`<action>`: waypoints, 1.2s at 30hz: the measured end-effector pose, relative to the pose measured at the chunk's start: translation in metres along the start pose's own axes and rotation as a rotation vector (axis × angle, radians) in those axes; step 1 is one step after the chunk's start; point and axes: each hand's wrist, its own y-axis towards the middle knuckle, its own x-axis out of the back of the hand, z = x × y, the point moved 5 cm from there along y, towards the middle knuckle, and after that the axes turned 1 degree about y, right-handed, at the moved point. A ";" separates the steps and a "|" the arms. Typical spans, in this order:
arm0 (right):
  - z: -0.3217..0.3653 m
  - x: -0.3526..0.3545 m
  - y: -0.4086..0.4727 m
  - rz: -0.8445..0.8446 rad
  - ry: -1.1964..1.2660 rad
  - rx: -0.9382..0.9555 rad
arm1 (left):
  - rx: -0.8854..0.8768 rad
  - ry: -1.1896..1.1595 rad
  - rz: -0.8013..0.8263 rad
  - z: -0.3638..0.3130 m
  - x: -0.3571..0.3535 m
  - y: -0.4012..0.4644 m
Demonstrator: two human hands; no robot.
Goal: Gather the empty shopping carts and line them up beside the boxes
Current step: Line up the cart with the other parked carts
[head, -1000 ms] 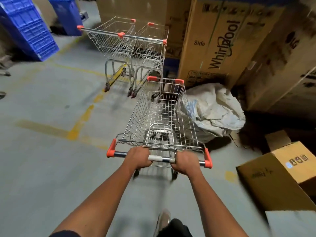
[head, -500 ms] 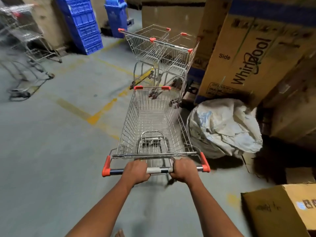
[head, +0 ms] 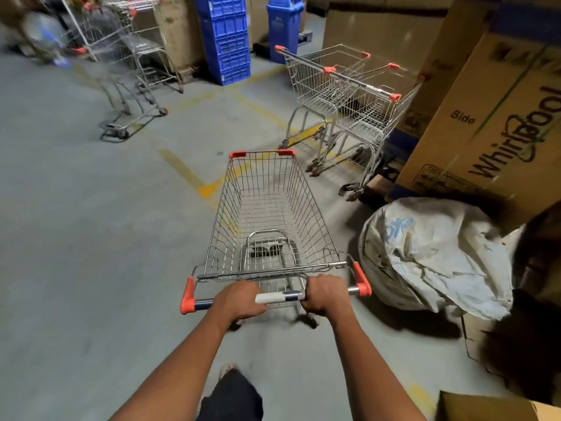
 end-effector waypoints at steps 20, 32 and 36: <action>0.074 0.089 0.224 0.076 0.046 0.128 | 0.212 0.077 -0.177 0.149 0.114 0.108; 0.105 0.137 0.364 0.039 -0.002 0.135 | 0.298 0.127 -0.142 0.232 0.193 0.193; 0.108 0.158 0.432 0.033 -0.036 0.135 | 0.263 0.105 -0.171 0.263 0.229 0.238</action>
